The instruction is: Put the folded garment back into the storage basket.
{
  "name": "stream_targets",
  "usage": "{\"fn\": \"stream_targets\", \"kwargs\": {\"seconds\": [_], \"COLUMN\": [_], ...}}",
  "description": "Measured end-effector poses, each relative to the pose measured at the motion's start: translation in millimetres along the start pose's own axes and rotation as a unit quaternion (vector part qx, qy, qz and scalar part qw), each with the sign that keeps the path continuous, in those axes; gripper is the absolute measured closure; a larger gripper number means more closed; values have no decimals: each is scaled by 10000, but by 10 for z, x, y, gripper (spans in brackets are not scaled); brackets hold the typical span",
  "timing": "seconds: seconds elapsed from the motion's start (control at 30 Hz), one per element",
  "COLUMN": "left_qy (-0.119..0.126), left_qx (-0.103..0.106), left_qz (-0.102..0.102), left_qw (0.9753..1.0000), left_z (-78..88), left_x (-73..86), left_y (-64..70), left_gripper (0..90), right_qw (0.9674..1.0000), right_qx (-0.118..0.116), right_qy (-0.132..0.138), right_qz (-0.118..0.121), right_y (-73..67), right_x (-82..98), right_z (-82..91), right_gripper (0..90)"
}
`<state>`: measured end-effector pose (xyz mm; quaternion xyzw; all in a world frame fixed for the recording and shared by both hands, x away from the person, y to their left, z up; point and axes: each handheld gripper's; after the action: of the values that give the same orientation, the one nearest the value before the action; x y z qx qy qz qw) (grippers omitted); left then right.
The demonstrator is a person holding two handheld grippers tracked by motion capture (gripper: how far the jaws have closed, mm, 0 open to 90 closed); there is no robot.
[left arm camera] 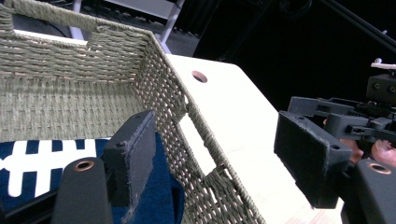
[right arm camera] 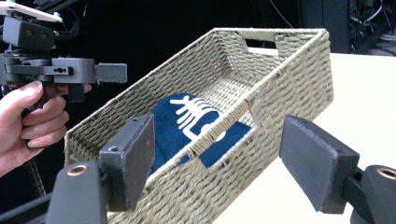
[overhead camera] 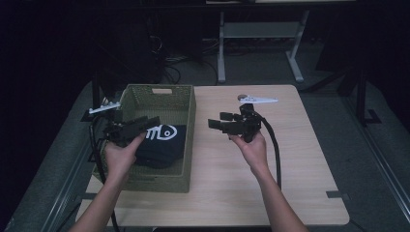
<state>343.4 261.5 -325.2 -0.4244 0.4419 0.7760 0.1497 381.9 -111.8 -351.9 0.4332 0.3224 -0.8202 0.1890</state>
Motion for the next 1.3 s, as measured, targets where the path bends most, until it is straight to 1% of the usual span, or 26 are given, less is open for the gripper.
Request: {"fn": "stream_targets", "kwargs": {"seconds": [0.07, 0.2, 0.27, 0.3, 0.37, 0.4, 0.43, 0.57, 0.63, 0.73, 0.87, 0.93, 1.07, 1.17, 1.23, 1.3], "left_qy": [6, -40, -45, -42, -113, -136, -136, -187, -178, -212, -289, -311, -375, -409, -446, -498], "left_qx": [12, 44, 84, 112, 114, 167, 167, 206, 176, 165, 220, 252, 283, 296, 269, 290], "left_qz": [-7, -43, 0, 7, -18, 0, 0, -34, -50, -100, -116, -145, -179, -215, -280, -340], "left_qw": [10000, 10000, 10000, 9999, 9999, 9998, 9998, 9996, 9997, 9996, 9993, 9991, 9987, 9985, 9983, 9978], "left_z": [-26, -85, -114, -131, -164, -201, -201, -273, -309, -356, -440, -469, -540, -585, -624, -654], "left_x": [2, 10, 10, 11, 12, 17, 17, 21, 21, 22, 26, 25, 25, 26, 34, 41], "left_y": [17, 46, 59, 67, 86, 97, 97, 135, 165, 202, 237, 253, 290, 325, 364, 391], "left_gripper": [281, 275, 273, 272, 271, 267, 266, 260, 241, 217, 212, 210, 208, 207, 208, 208], "right_qw": [10000, 10000, 10000, 10000, 9999, 9998, 9998, 9999, 9999, 9998, 9997, 9997, 9996, 9996, 9997, 9997], "right_qx": [3, -5, -19, -37, -132, -143, -143, -80, -43, -62, -51, -53, 20, 28, 83, 93], "right_qy": [-29, 0, 6, 5, 64, 82, 82, 75, 68, 71, 72, 76, 18, 10, -25, -61], "right_qz": [-25, -8, -17, -22, -62, -105, -105, -122, -126, -181, -242, -242, -288, -278, -240, -230], "right_y": [22, 62, 82, 93, 126, 152, 152, 214, 240, 289, 376, 389, 453, 485, 512, 536], "right_x": [0, -3, -4, -4, 3, 13, 13, 44, 56, 69, 86, 90, 102, 103, 106, 114], "right_z": [29, 88, 113, 126, 144, 163, 163, 211, 232, 276, 352, 362, 416, 450, 482, 507], "right_gripper": [263, 260, 255, 250, 240, 240, 240, 240, 235, 227, 215, 214, 195, 192, 189, 188]}}
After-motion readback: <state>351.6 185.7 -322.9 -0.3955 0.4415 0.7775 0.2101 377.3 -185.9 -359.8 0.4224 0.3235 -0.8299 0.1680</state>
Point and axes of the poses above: each handheld gripper's, and its own axes: z roughly backward along the jaws, x roughly out of its underside, y roughly to its right, and after that the axes turned 13 degrees about x, right-handed
